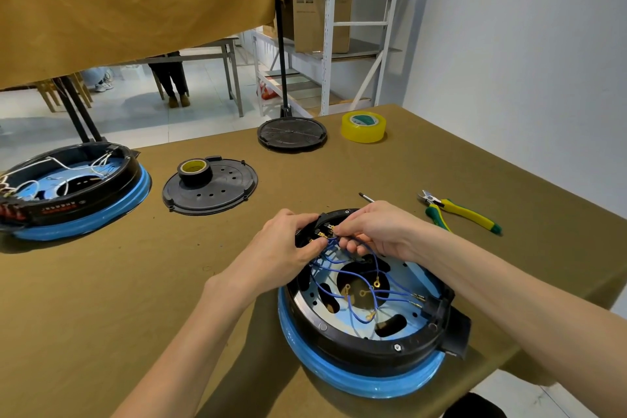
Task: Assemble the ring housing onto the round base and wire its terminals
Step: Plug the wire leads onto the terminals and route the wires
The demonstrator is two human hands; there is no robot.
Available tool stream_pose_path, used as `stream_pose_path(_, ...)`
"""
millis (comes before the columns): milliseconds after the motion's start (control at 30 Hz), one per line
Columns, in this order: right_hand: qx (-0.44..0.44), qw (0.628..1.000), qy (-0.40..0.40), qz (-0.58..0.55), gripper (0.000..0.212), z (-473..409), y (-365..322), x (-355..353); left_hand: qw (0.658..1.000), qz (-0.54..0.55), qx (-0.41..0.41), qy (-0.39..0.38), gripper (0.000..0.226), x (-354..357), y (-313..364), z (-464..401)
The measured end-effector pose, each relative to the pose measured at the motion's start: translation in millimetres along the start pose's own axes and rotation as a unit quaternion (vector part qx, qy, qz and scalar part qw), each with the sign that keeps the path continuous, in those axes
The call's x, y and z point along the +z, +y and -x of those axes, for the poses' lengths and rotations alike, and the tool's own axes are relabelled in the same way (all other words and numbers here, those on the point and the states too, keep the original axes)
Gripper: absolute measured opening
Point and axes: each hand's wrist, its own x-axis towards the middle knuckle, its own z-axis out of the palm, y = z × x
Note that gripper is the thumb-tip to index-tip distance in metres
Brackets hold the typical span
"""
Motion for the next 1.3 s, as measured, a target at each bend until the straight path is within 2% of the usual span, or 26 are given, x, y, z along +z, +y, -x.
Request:
stream_pose_path(433,-0.008,0.999,0.038,-0.004,0.012,-8,0,7,0.999,0.032,0.005,0.003,0.046,-2,1,0)
stream_pose_path(667,-0.068,0.993,0.083,0.051,0.011,-5,9,2,0.999,0.038,-0.012,0.003,0.045,-2,4,1)
stream_pose_path(933,-0.102,0.986,0.076,0.106,0.015,-2,8,3,0.999,0.027,-0.023,0.016,0.044,0,13,4)
stream_pose_path(1000,-0.105,0.986,0.066,0.114,0.016,3,8,-2,1.000,0.005,-0.025,0.003,0.051,-1,14,5)
stream_pose_path(1100,-0.114,0.982,0.052,0.143,0.012,15,11,-15,0.998,-0.037,-0.021,-0.039,0.074,-11,11,7)
stream_pose_path(1133,-0.118,0.977,0.047,0.169,0.009,19,12,-20,0.998,-0.041,-0.006,-0.055,0.073,-16,11,8)
stream_pose_path(1300,-0.133,0.947,0.066,0.284,0.007,30,16,-32,0.993,-0.035,0.081,-0.081,0.030,-24,19,13)
